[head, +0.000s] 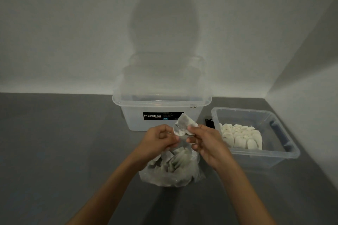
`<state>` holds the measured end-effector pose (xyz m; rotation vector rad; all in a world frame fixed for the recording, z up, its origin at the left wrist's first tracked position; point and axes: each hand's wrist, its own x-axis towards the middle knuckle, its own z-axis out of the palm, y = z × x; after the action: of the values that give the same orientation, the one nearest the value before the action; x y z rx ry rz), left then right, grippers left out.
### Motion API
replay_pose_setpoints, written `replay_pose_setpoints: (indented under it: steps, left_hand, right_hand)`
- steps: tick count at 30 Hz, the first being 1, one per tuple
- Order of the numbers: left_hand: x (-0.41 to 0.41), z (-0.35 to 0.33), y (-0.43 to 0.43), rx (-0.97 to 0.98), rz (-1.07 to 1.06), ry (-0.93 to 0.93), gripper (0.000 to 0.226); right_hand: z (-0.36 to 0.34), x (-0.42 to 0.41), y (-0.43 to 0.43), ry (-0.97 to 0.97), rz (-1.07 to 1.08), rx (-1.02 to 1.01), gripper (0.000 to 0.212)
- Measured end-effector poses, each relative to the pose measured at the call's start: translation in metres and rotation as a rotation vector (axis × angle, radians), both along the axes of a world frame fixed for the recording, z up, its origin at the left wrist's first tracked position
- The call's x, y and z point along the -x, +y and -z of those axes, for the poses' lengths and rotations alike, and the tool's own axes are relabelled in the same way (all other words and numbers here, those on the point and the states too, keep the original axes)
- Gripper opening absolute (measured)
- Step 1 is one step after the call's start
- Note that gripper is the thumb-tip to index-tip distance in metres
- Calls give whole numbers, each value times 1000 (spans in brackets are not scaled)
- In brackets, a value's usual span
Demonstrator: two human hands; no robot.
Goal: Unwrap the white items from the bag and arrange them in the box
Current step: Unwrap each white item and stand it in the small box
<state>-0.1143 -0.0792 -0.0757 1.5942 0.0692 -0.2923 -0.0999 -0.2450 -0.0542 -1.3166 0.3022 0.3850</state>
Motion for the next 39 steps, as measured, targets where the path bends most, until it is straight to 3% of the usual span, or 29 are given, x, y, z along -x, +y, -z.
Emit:
replay_pose_setpoints:
  steps: [4,8,13,19,28,39]
  left_hand:
    - [-6,-6,0,80,-88,-19,12]
    - [-6,-11,-7,71,-92,6,23]
    - [-9,-13,-7,81,-161,-69,10]
    - [-29,-38,11,-265,-88,-310,16]
    - [-59,-89,-19,-637,82,-498,8]
    - [-88,-110,-103,-789,359,-654,16]
  right_hand:
    - [7,-1,-4,-41,20,-30,3]
    - [12,0,-2,-81,18,-72,15]
    - [14,4,-2,-131,18,-82,15]
    - [1,-6,-29,-385,-50,370,18]
    - [-69,-28,-84,-657,-220,989,9]
    - [-99,-39,-158,-694,-238,1316,17]
